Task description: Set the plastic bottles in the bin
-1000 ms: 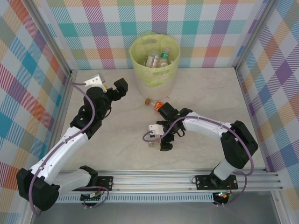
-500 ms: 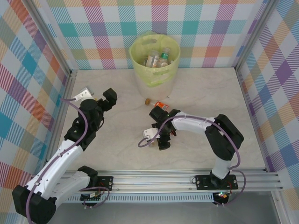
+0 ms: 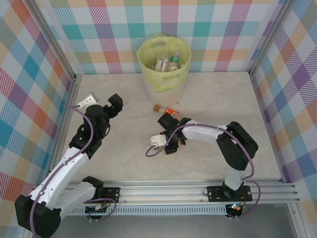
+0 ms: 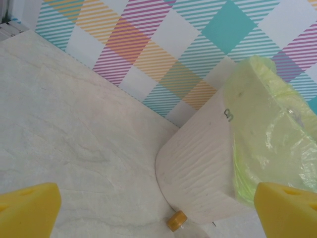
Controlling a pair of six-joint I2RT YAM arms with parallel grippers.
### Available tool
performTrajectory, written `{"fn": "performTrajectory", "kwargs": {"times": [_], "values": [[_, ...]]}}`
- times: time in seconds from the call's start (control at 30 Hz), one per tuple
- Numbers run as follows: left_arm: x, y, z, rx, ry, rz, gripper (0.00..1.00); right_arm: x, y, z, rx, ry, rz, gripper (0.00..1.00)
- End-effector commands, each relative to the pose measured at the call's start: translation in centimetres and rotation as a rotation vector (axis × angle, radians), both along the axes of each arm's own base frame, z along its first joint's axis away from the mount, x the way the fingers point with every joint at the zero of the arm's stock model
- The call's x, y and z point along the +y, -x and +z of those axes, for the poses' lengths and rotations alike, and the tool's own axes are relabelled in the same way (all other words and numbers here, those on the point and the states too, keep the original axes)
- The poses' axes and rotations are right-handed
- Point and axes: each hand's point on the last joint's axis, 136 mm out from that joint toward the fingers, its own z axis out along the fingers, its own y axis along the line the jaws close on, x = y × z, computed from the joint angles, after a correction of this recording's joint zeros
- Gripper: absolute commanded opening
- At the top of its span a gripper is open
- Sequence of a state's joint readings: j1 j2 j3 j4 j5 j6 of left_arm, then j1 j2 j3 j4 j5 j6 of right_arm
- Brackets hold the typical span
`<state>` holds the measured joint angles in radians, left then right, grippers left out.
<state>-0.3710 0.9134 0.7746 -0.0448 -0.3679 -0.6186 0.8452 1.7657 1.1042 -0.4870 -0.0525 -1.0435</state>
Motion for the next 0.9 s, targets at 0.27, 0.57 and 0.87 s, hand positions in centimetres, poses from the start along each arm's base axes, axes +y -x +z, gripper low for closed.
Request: {"fn": "performTrajectory", "kwargs": {"times": [0.27, 0.57, 0.87], "values": [[-0.5, -0.8, -1.1, 0.016, 0.045, -0.017, 1.0, 3.9, -1.2, 12.6, -0.018, -0.454, -0.187, 0.56], [-0.4, -0.5, -2.3, 0.056, 0.047, -0.017, 1.0, 2.9, -5.7, 23.2, 0.002, -0.792, -0.402, 0.56], [0.3, 0.3, -3.4, 0.075, 0.056, 0.001, 1.0, -1.8, -14.3, 36.4, -0.109, -1.168, -0.625, 0.55]]}}
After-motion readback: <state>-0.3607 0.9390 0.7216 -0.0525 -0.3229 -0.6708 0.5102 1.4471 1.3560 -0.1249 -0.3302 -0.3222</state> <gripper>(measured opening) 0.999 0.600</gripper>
